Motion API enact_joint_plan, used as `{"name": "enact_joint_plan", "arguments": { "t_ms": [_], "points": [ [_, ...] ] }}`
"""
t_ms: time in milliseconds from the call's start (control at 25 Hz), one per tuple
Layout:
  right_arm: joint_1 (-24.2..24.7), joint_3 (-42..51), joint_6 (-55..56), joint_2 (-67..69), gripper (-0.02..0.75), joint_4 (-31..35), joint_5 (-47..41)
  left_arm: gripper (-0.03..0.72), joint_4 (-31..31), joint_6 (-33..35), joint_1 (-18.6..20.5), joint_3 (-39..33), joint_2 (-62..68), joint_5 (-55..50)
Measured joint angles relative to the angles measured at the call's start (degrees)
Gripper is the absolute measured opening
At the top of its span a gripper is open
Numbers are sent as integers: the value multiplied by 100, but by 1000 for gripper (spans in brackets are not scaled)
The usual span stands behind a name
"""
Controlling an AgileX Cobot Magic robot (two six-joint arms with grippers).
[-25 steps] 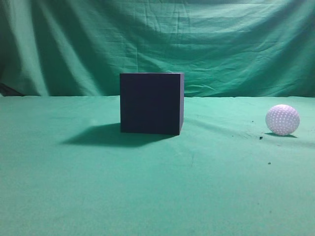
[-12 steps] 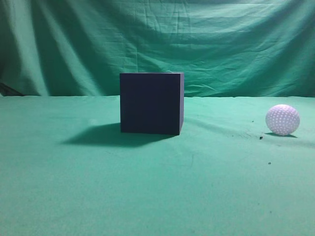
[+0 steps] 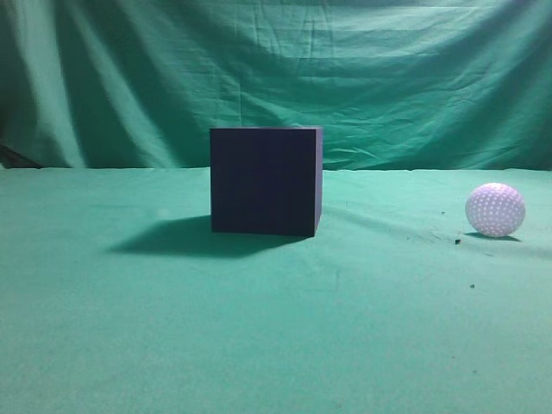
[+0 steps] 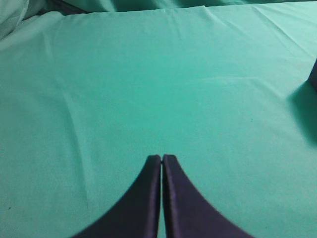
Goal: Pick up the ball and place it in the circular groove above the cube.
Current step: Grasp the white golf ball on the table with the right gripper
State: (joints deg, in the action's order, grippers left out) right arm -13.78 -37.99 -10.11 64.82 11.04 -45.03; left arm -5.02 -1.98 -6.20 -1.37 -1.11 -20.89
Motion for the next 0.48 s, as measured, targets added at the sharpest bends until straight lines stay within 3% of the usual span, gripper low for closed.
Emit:
{"name": "enact_joint_plan", "arguments": {
  "t_ms": [200, 480],
  "points": [
    [-747, -607, -211, 1016, 0, -16, -58, 0, 0, 0, 0, 0, 0, 0],
    [-895, -1556, -4, 2105, 0, -659, -107, 0, 0, 0, 0, 0, 0, 0]
  ]
}}
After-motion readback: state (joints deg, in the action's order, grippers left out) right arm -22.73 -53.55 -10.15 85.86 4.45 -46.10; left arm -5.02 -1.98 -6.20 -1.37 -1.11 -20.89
